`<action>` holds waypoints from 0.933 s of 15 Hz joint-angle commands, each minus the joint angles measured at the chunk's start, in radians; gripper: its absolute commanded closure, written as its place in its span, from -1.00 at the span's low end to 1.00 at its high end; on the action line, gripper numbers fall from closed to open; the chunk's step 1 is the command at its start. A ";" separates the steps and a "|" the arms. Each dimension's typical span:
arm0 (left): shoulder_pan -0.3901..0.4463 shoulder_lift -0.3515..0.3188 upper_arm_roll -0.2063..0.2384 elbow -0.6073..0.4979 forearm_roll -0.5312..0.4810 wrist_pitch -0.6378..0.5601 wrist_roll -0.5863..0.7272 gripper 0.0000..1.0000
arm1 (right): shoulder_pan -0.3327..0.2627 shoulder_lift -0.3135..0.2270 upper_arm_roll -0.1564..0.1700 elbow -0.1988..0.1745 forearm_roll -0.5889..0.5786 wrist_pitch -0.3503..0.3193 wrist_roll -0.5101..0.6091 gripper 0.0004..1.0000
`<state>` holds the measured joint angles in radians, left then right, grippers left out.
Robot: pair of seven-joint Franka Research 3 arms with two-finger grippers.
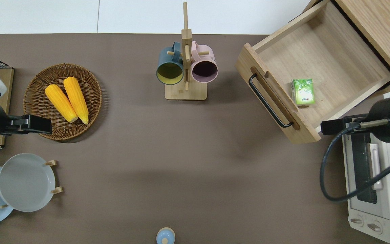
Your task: Slide drawer open with right arm
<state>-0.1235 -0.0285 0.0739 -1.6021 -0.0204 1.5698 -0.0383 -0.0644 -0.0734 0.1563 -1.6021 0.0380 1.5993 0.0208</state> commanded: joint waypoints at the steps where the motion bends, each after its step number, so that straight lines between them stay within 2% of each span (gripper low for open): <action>1: -0.002 -0.008 0.003 0.002 0.013 -0.013 0.001 -1.00 | -0.026 -0.034 -0.032 -0.052 0.089 0.021 -0.050 -0.98; 10: -0.002 -0.008 0.003 0.002 0.013 -0.013 0.001 -0.99 | -0.011 -0.020 -0.021 -0.041 0.068 0.017 -0.002 -0.98; 14: -0.002 -0.008 0.003 0.002 0.013 -0.014 0.001 -1.00 | -0.006 -0.012 -0.021 -0.036 -0.004 0.014 -0.005 -0.98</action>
<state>-0.1236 -0.0285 0.0739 -1.6021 -0.0204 1.5698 -0.0383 -0.0707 -0.0760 0.1330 -1.6212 0.0791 1.5993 0.0098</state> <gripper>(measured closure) 0.000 0.004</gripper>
